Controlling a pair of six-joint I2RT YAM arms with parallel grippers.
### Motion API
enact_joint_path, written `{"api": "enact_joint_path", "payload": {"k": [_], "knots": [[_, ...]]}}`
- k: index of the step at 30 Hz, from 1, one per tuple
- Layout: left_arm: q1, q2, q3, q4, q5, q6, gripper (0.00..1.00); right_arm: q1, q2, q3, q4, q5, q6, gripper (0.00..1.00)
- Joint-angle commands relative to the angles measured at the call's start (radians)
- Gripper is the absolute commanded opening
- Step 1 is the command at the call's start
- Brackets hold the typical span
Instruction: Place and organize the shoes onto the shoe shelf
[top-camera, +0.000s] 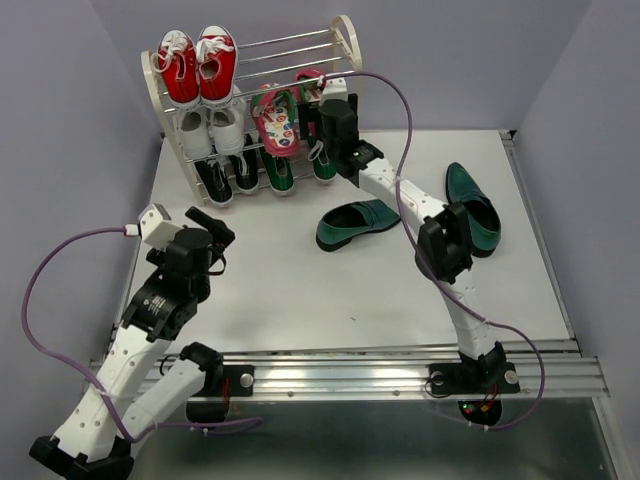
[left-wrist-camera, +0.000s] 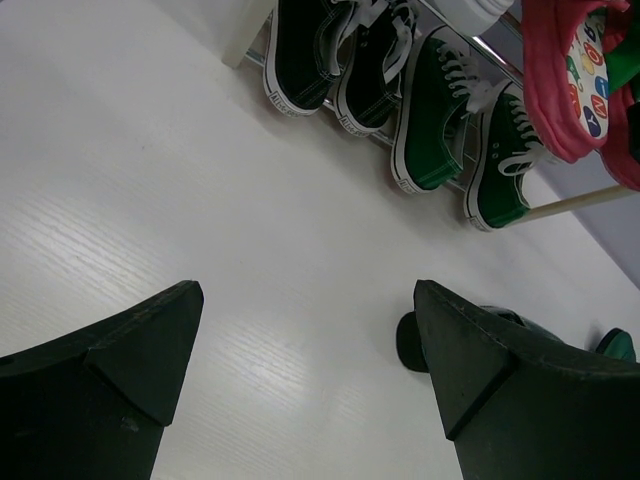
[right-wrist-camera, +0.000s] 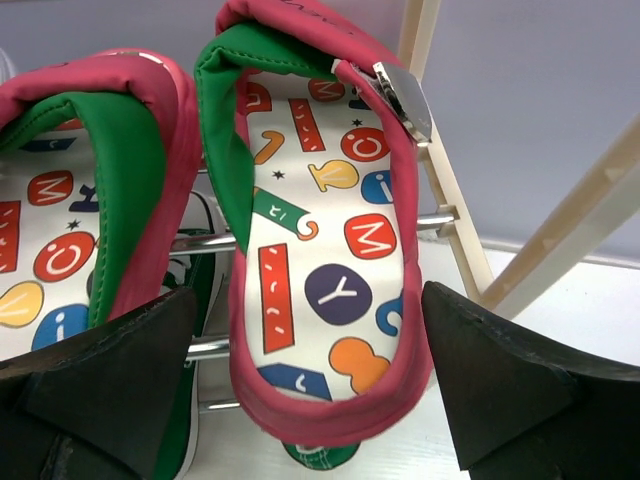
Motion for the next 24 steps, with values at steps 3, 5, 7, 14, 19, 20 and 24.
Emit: {"api": "enact_joint_path", "payload": {"k": [3,5,7,14,19,20,24], "knots": [[0.007,0.004,0.074,-0.002,0.046,0.033,0.99,-0.008,-0.197,-0.079,0.044,-0.07,0.032,1.0],[0.007,0.016,0.081,0.006,0.083,0.058,0.99,-0.008,-0.255,-0.102,0.016,-0.112,0.044,1.0],[0.006,0.027,0.085,0.027,0.126,0.081,0.99,-0.008,-0.301,-0.151,-0.034,-0.152,0.053,1.0],[0.001,0.145,0.015,0.255,0.515,0.14,0.99,-0.008,-0.575,-0.398,-0.209,-0.188,0.108,1.0],[-0.101,0.301,0.047,0.318,0.545,0.191,0.99,-0.008,-0.868,-0.757,-0.283,-0.072,0.197,1.0],[-0.118,0.355,0.059,0.329,0.565,0.206,0.99,-0.008,-0.913,-0.811,-0.286,-0.059,0.213,1.0],[-0.161,0.476,0.114,0.38,0.606,0.217,0.99,-0.008,-1.118,-1.05,-0.286,-0.062,0.289,1.0]]}}
